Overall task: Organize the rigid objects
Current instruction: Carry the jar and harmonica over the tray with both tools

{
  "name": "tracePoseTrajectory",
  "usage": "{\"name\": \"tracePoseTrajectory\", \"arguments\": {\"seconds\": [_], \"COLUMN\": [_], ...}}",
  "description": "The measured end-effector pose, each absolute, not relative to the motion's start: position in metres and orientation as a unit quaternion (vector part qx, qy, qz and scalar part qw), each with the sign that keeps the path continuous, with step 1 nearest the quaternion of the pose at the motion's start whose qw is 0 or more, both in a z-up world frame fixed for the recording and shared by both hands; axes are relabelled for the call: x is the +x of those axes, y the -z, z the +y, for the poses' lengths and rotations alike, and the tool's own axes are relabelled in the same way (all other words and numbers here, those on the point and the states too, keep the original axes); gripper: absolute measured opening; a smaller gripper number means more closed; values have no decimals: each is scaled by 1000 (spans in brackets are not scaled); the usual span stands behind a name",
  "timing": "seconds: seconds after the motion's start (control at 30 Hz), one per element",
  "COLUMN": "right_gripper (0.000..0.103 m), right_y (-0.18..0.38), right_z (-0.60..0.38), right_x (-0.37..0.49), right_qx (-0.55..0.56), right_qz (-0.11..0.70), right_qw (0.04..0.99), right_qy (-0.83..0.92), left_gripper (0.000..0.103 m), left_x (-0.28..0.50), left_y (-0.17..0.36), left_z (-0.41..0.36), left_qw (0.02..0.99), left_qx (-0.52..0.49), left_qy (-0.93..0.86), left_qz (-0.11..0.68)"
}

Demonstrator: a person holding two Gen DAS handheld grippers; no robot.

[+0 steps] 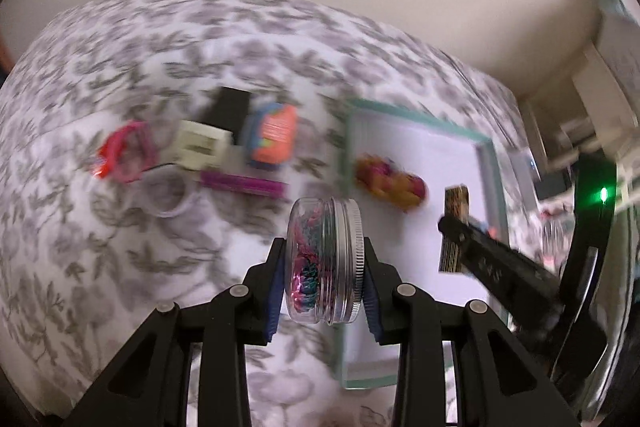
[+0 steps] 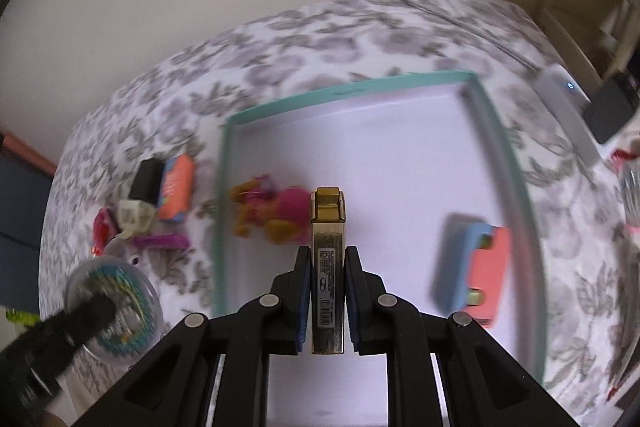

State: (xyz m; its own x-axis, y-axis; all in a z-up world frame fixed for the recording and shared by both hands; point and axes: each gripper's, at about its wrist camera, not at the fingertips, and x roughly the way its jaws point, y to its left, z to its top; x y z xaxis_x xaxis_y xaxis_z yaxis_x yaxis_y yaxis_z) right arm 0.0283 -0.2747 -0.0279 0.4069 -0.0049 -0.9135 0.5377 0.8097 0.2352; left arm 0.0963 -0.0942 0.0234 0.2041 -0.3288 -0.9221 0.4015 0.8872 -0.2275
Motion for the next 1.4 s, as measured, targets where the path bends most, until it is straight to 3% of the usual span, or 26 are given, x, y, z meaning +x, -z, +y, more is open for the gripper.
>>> {"name": "tracePoseTrajectory", "arguments": {"seconds": [0.37, 0.8, 1.23, 1.3, 1.37, 1.4], "right_gripper": [17, 17, 18, 18, 19, 19], "right_y": [24, 68, 62, 57, 51, 48], "right_z": [-310, -303, -292, -291, -292, -292], "right_x": [5, 13, 23, 24, 23, 24], "right_qx": [263, 257, 227, 224, 223, 221], "right_qz": [511, 564, 574, 570, 567, 564], "right_qw": [792, 759, 759, 762, 766, 768], "right_qy": [205, 200, 207, 208, 208, 208], "left_gripper": [36, 36, 37, 42, 57, 58], "left_x": [68, 62, 62, 62, 61, 61], "left_y": [-7, 21, 23, 19, 14, 11], "left_z": [-144, -155, -159, -159, -158, -158], "left_qw": [751, 734, 735, 738, 739, 741], "left_qx": [86, 128, 137, 137, 135, 132], "left_qy": [289, 280, 281, 284, 289, 291], "left_qz": [587, 606, 602, 597, 593, 591]}}
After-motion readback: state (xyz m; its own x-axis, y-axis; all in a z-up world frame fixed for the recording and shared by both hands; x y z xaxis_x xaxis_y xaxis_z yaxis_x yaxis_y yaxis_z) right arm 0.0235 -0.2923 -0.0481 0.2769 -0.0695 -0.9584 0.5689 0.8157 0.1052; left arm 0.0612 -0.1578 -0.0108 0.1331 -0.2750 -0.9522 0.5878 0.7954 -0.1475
